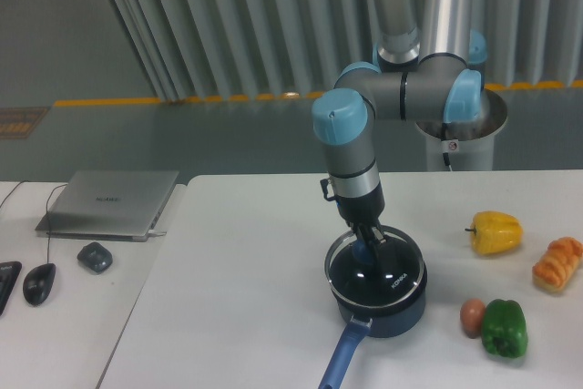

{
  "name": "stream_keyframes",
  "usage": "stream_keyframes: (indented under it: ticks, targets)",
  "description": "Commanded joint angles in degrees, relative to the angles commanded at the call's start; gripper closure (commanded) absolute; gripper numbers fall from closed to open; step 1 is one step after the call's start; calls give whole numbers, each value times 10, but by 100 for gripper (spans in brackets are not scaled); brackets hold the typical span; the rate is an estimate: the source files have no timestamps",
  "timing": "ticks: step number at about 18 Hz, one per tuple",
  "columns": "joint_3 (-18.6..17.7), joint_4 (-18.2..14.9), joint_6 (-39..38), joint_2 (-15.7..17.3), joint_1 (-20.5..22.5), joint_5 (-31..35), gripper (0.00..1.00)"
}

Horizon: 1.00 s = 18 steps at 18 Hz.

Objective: Open the lid
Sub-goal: 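Lift the glass lid up off the saucepan by its knob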

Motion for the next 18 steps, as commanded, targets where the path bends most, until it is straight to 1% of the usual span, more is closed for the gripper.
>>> stream_keyframes:
  ticks: [3, 7, 9, 14, 18]
  targets:
    - [0, -1, -1, 8, 5, -25, 42]
    - [0, -3, -5, 15, 5, -25, 42]
    - [0, -12, -5, 25, 8, -25, 42]
    - [1, -28, -3, 35, 16, -27, 42]
    - [1, -31, -3, 42, 19, -30, 42]
